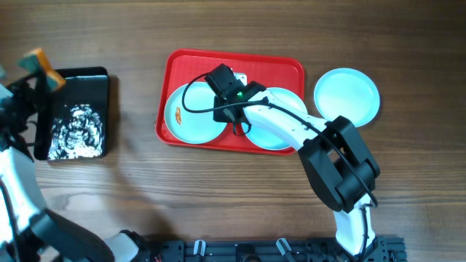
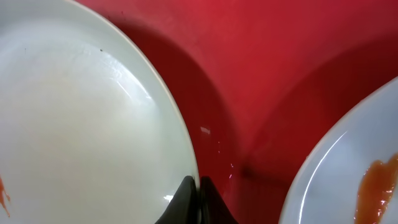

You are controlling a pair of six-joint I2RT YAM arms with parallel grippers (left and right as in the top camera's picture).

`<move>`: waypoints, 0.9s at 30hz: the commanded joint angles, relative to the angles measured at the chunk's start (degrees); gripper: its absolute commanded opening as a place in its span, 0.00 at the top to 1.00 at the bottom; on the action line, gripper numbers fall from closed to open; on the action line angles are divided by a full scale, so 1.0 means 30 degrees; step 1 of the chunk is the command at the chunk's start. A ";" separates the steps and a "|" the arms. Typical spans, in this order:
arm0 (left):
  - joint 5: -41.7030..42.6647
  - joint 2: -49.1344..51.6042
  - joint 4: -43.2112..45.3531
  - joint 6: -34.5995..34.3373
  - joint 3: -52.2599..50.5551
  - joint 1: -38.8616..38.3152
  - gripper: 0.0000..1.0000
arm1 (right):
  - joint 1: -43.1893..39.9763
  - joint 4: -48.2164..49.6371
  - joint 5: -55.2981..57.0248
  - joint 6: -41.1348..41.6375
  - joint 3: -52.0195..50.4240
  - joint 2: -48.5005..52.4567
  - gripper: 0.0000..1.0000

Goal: Clean dirty plates on tray and stack at the side
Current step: 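Dip and rub the sponge in the black tray's water with the left gripper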

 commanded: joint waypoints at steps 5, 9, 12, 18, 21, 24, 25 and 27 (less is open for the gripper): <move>-1.1832 0.3541 -0.5952 -0.0270 0.0321 -0.0313 0.96 | 0.0066 0.0007 -0.0015 -0.0029 -0.0051 -0.0219 0.96; -0.9340 0.3606 -0.6258 -0.0823 0.0918 -0.0306 0.96 | 0.0066 -0.0080 -0.0015 0.0277 -0.0051 -0.0219 0.96; -0.2958 0.1749 -0.4014 -0.0801 0.2033 -0.0299 0.96 | 0.0066 -0.0044 -0.0007 0.0277 -0.0051 -0.0219 0.96; -0.7548 0.1625 -0.5202 -0.0816 0.1698 -0.0444 0.96 | 0.0066 0.0015 -0.0015 0.0299 -0.0051 -0.0219 0.96; -1.1249 0.3031 -0.7322 -0.0270 0.1574 -0.0605 0.96 | 0.0066 0.0015 -0.0007 0.0291 -0.0051 -0.0219 0.96; -0.0852 0.1603 -0.4969 -0.0335 0.1698 -0.0612 0.96 | 0.0066 0.0073 -0.0007 0.0284 -0.0051 -0.0219 0.96; 0.2834 0.1158 -0.3300 -0.0845 0.1698 -0.0685 0.96 | 0.0058 0.0073 -0.0015 0.0291 -0.0051 -0.0219 0.96; 0.5457 0.0546 -0.1268 -0.3279 0.1698 -0.1129 0.96 | 0.0058 0.0080 -0.0022 0.0284 -0.0051 -0.0219 0.96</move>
